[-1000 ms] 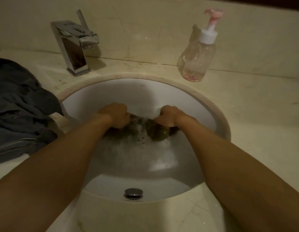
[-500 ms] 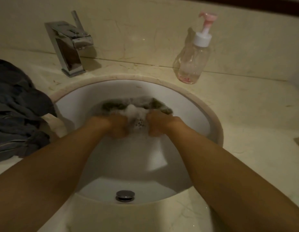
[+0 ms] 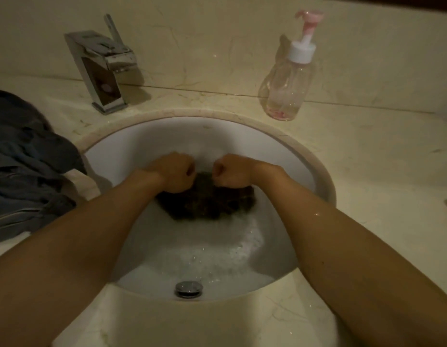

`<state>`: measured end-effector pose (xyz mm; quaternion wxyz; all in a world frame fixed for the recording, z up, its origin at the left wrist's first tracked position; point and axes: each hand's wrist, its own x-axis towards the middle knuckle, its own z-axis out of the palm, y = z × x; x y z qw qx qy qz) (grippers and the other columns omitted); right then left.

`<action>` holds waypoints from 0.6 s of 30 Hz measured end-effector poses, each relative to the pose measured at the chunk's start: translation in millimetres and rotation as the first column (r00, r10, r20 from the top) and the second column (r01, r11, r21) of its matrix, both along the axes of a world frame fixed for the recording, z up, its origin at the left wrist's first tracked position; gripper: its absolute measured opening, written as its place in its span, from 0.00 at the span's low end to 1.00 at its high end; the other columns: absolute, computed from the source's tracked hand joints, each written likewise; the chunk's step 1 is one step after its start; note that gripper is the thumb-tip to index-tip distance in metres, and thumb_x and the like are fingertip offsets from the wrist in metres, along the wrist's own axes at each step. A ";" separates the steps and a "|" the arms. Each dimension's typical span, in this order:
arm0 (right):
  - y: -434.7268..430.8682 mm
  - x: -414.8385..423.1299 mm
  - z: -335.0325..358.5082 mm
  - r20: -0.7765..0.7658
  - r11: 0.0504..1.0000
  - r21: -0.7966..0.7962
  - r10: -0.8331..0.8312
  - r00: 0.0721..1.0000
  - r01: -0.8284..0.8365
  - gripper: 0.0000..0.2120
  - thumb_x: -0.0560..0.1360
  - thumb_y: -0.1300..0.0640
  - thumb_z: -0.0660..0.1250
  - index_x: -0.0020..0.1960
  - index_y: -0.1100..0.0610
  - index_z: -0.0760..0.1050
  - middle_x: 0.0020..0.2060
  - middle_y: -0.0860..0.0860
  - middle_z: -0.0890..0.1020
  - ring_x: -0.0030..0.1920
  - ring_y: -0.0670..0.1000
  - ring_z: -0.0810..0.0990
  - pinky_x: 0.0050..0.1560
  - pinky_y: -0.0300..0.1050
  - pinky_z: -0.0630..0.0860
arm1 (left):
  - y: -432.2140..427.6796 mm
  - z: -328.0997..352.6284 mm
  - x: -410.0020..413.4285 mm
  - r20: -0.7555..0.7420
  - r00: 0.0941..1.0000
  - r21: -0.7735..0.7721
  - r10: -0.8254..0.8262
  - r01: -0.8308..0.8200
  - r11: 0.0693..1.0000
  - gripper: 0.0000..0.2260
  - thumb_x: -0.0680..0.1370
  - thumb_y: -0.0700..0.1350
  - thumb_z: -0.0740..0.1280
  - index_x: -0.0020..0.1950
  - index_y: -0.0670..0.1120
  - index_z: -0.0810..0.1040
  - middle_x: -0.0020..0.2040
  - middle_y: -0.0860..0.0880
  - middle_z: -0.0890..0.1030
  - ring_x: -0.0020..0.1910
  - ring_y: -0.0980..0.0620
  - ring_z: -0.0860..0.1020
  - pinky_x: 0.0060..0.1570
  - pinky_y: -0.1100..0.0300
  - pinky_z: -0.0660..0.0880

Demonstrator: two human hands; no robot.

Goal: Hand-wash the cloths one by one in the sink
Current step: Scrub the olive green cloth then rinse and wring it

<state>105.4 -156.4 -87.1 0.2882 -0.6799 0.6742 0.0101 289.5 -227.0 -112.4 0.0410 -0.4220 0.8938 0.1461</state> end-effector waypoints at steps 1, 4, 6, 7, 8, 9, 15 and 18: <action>0.1 2.4 0.4 -0.004 0.997 0.078 0.032 0.999 -0.031 0.13 0.77 0.48 0.69 0.59 0.53 0.81 0.53 0.52 0.83 0.51 0.55 0.82 0.55 0.52 0.80 | -0.5 -4.9 -3.1 0.055 0.998 0.044 -0.029 0.027 0.999 0.07 0.81 0.53 0.63 0.49 0.51 0.75 0.53 0.45 0.79 0.48 0.45 0.76 0.54 0.50 0.74; 0.6 1.7 -8.0 -0.120 0.981 0.192 0.062 0.991 -0.038 0.29 0.73 0.41 0.71 0.72 0.47 0.73 0.60 0.50 0.81 0.56 0.53 0.81 0.60 0.53 0.79 | 1.6 -13.0 -8.5 0.198 0.979 0.143 -0.052 0.024 0.989 0.21 0.80 0.57 0.61 0.71 0.51 0.70 0.67 0.45 0.73 0.62 0.43 0.74 0.65 0.45 0.71; 2.8 -2.0 -16.9 -0.221 0.993 0.116 0.048 0.974 -0.022 0.34 0.72 0.43 0.71 0.77 0.47 0.67 0.68 0.52 0.76 0.63 0.56 0.78 0.64 0.54 0.77 | 1.5 -14.9 -7.4 0.270 0.959 0.149 -0.091 0.052 0.987 0.30 0.80 0.56 0.64 0.80 0.52 0.60 0.76 0.45 0.65 0.72 0.41 0.67 0.71 0.46 0.66; 4.9 -1.3 -18.1 -0.272 0.998 0.061 0.045 0.961 -0.030 0.31 0.73 0.47 0.72 0.74 0.49 0.69 0.67 0.53 0.77 0.63 0.57 0.78 0.63 0.53 0.77 | 3.6 -12.9 -6.7 0.276 0.954 0.138 -0.122 0.086 0.987 0.31 0.79 0.55 0.66 0.80 0.52 0.59 0.77 0.45 0.64 0.74 0.42 0.66 0.72 0.49 0.65; 6.9 0.2 -17.5 -0.320 0.999 -0.008 0.040 0.947 -0.045 0.26 0.75 0.50 0.71 0.71 0.51 0.72 0.65 0.54 0.78 0.61 0.57 0.78 0.60 0.51 0.77 | 6.1 -8.7 -6.5 0.252 0.959 0.117 -0.132 0.106 0.988 0.29 0.79 0.53 0.67 0.79 0.51 0.64 0.75 0.45 0.67 0.72 0.43 0.68 0.71 0.51 0.66; 8.7 3.2 -15.4 -0.343 0.996 -0.073 0.026 0.939 -0.055 0.21 0.76 0.52 0.71 0.68 0.53 0.75 0.62 0.55 0.79 0.59 0.57 0.79 0.56 0.50 0.77 | 6.5 -7.2 -6.3 0.196 0.973 0.081 -0.121 0.107 0.991 0.25 0.78 0.51 0.68 0.74 0.50 0.70 0.71 0.46 0.72 0.69 0.43 0.72 0.68 0.52 0.69; 7.2 5.8 -10.4 -0.011 0.984 0.057 -0.171 0.985 0.171 0.10 0.79 0.50 0.66 0.49 0.57 0.77 0.50 0.56 0.80 0.46 0.56 0.79 0.44 0.47 0.77 | 1.8 4.0 -2.4 -0.003 0.999 0.118 0.054 -0.054 0.992 0.09 0.81 0.48 0.63 0.46 0.45 0.78 0.49 0.45 0.79 0.45 0.47 0.76 0.50 0.53 0.73; 5.7 -6.3 -9.8 -0.210 0.991 -0.076 -0.123 0.970 0.109 0.14 0.77 0.47 0.71 0.56 0.54 0.73 0.53 0.54 0.76 0.50 0.57 0.77 0.53 0.52 0.77 | 0.4 8.4 6.4 0.010 0.996 0.017 0.089 -0.089 0.996 0.10 0.79 0.48 0.69 0.57 0.45 0.77 0.55 0.44 0.78 0.52 0.45 0.76 0.56 0.50 0.75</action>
